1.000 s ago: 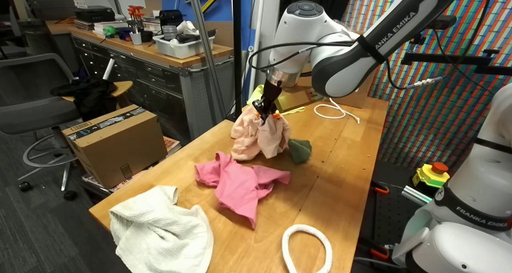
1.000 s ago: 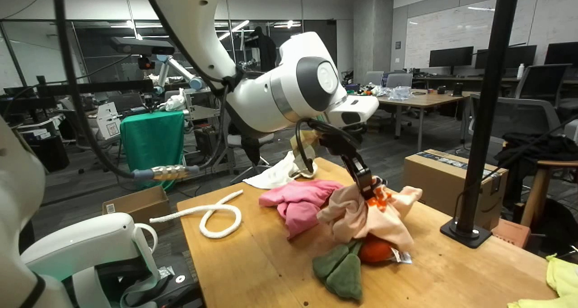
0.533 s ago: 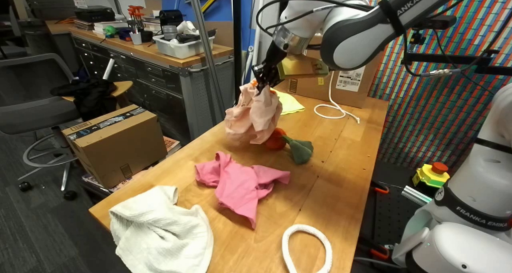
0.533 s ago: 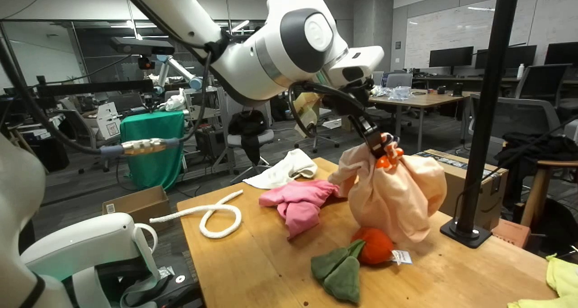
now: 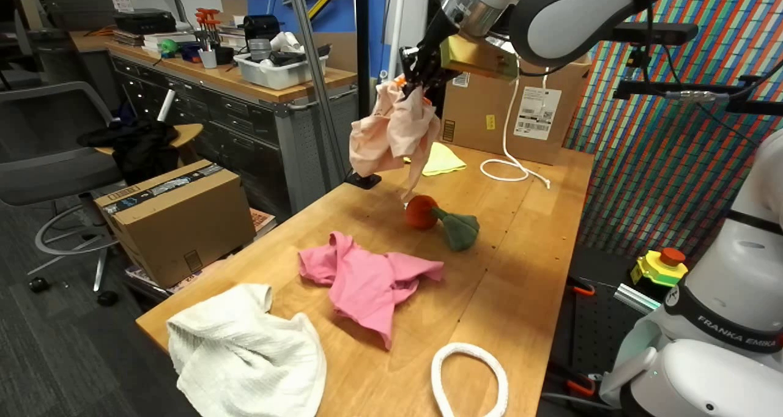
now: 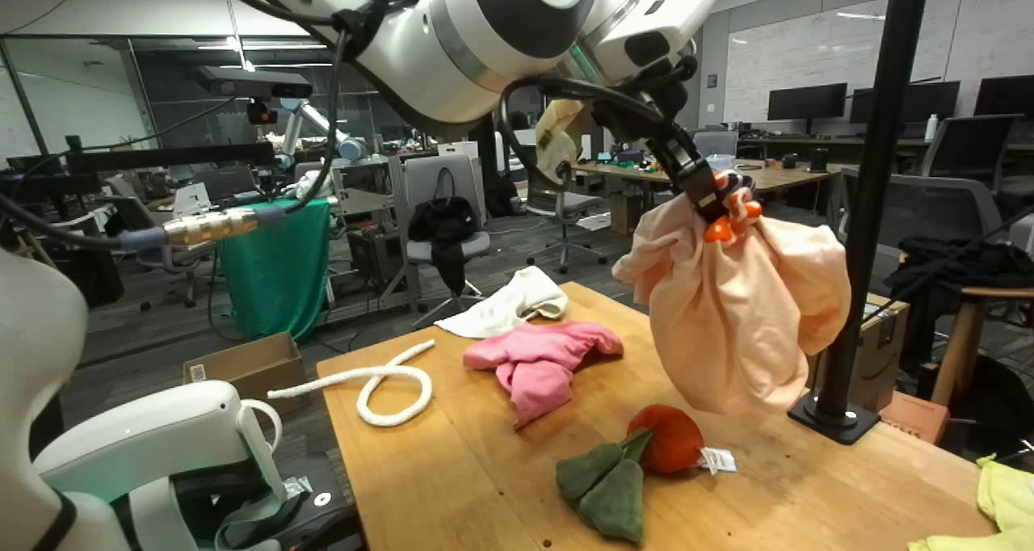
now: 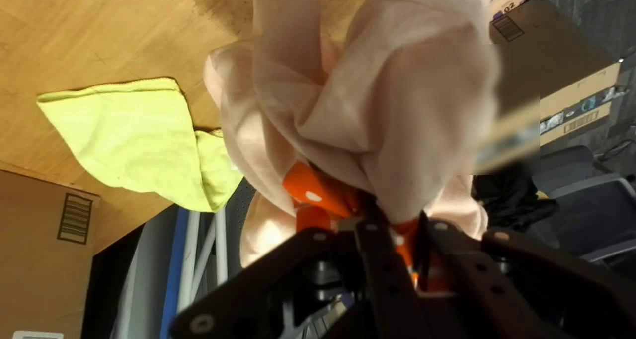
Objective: Separate the clothes and ropes
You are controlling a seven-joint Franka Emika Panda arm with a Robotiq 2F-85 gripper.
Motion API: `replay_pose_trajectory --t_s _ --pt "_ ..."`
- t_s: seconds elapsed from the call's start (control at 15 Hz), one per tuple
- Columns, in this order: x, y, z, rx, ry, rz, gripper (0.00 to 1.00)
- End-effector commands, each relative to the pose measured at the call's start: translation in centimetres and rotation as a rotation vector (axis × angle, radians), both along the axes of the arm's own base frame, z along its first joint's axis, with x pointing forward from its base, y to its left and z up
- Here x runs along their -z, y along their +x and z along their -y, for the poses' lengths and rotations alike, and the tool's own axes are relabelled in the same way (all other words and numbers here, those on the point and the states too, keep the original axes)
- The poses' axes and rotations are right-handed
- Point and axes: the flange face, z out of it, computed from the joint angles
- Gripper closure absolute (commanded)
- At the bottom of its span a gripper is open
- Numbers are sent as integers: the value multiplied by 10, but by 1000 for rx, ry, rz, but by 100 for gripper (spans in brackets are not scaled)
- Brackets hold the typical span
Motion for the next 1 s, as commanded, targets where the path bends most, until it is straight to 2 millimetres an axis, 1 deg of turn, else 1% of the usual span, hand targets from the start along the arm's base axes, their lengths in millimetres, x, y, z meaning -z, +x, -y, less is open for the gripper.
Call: replay_pose_trajectory --t_s 0.0,0.27,0.47,0.93 --pt "-30 -21 17 20 10 39 94" --pt "-55 -44 39 48 42 43 94" --pt "-70 -66 52 59 45 13 94" --pt "-91 -122 79 46 71 -119 94"
